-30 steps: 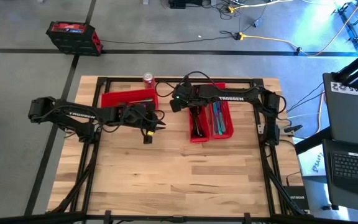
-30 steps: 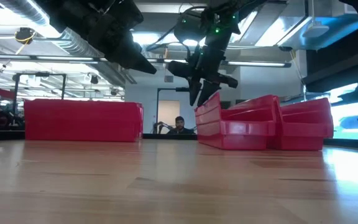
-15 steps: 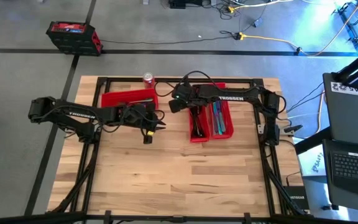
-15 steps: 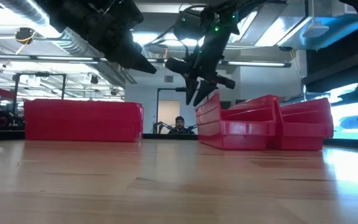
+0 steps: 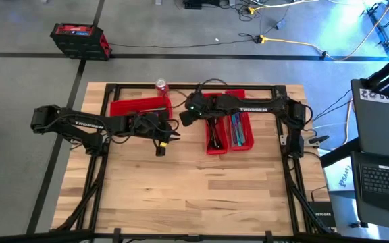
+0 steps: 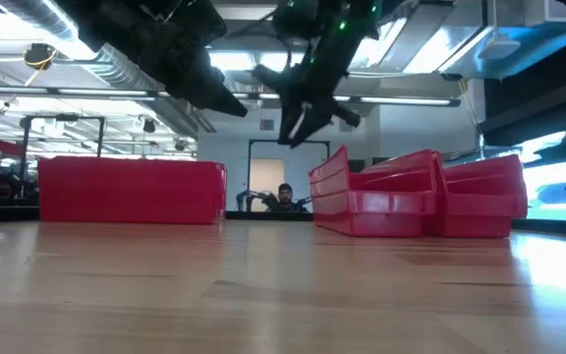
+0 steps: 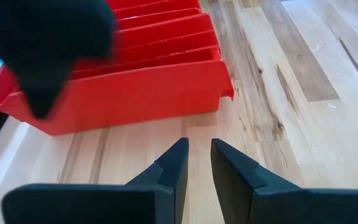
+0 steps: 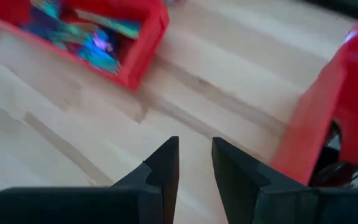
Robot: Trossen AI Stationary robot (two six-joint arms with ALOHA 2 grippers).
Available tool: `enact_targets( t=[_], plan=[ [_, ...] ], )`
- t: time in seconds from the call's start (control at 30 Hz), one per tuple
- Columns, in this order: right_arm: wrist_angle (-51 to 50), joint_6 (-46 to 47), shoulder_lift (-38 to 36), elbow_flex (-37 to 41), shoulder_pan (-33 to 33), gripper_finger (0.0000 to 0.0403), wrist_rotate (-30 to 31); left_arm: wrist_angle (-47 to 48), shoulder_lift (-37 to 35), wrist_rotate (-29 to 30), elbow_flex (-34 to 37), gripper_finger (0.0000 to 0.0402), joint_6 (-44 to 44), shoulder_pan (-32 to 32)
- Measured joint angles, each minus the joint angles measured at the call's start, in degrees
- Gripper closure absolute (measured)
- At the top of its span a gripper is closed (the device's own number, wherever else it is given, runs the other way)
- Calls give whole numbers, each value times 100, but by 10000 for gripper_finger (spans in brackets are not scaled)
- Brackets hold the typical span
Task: Sort silverware
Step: Adjust the red bins
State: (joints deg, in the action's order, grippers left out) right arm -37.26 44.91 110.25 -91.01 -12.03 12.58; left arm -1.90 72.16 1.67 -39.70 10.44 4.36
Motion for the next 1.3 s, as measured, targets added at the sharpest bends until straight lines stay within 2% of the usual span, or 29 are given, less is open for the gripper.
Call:
enact_targets(
  t=[0.07,0.27,0.37,0.5,0.57,0.63,0.8,0.93,1.3],
  plan=[
    [-63,-85,-179,-23,-3,322,79,4,0,0,0,346,0,0],
    [-337,-1657,-746,-21,8,322,4,1,0,0,0,346,0,0],
    [-370,-2369,-981,-23,6,322,-300,4,0,0,0,346,0,0],
    [-512,-2530,-1260,-22,39,322,-427,3,0,0,0,346,0,1],
    [-643,-2810,-1372,-21,40,322,-699,1,0,0,0,346,0,2],
    [-532,-3403,-1396,-22,43,322,-767,1,0,2,0,346,0,0],
    [-493,-4178,-1381,-21,37,322,-990,-1,0,2,0,346,0,2],
    [-669,-4392,-1394,-21,45,322,-1080,0,0,0,0,346,0,0],
    [-886,-4233,-1416,-20,131,322,-1259,-1,0,0,0,346,0,2]
  ],
)
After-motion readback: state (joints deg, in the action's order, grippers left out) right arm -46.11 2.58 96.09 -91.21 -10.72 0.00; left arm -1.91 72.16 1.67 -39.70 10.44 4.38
